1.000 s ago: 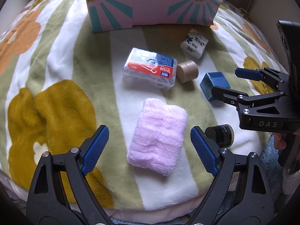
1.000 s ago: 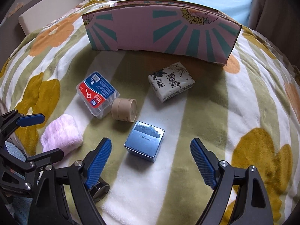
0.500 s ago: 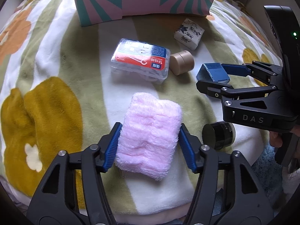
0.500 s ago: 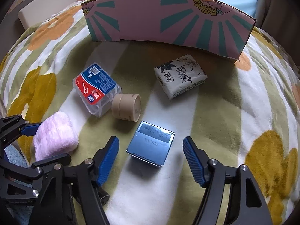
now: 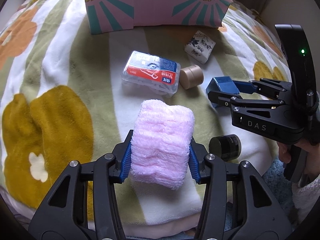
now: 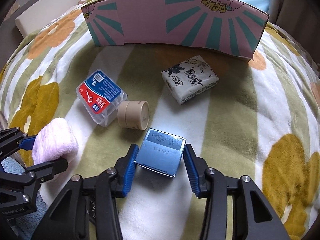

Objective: Organize objects
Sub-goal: 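Grasp the pink towel with the left tool while the right tool grasps the blue cube, then carry the towel and blue cube into the cardboard box and open both tools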

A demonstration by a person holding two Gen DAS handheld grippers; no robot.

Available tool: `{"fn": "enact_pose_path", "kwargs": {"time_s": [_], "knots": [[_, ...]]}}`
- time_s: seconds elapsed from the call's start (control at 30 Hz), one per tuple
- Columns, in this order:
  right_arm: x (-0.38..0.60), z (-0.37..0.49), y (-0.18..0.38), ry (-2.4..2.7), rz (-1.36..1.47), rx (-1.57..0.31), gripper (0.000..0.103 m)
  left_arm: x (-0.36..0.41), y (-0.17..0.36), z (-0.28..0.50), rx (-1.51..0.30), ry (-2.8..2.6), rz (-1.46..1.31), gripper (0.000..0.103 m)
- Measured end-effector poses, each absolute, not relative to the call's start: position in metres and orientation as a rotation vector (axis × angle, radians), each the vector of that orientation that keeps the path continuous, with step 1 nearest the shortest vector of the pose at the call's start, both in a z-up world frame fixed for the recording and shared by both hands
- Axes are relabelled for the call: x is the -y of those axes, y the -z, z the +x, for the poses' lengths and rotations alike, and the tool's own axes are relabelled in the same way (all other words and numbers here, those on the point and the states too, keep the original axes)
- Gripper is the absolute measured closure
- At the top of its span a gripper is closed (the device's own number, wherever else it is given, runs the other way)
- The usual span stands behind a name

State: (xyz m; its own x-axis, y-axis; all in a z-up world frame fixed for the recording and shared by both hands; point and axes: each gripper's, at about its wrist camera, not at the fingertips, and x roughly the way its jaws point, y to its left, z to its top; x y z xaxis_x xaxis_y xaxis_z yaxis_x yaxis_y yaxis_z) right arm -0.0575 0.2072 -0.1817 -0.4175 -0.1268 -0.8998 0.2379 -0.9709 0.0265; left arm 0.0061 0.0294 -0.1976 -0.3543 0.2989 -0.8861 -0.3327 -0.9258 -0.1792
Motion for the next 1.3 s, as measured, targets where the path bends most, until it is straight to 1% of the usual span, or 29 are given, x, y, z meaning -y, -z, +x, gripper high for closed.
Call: {"fn": "enact_pose_path", "kwargs": {"time_s": [0.33,0.67,0.93,1.3], "knots": [[-0.209,-0.057,0.171,2.474,1.538,-0.136,0.061,-0.026,0.188,0.005,0.008,-2.315,-1.482,0.060],[-0.209,-0.057,0.143,2.487,1.505,-0.105,0.062,-0.021,0.154,0.003,0.028,-2.345,-1.403,0.060],[-0.216,-0.059,0.106,2.524,1.458,-0.089,0.062,-0.018,0.118,-0.009,0.030,-2.365,-1.336,0.060],[-0.238,-0.080,0.042,2.585,1.394,-0.105,0.062,-0.002,0.052,-0.053,-0.010,-2.428,-1.259,0.060]]}}
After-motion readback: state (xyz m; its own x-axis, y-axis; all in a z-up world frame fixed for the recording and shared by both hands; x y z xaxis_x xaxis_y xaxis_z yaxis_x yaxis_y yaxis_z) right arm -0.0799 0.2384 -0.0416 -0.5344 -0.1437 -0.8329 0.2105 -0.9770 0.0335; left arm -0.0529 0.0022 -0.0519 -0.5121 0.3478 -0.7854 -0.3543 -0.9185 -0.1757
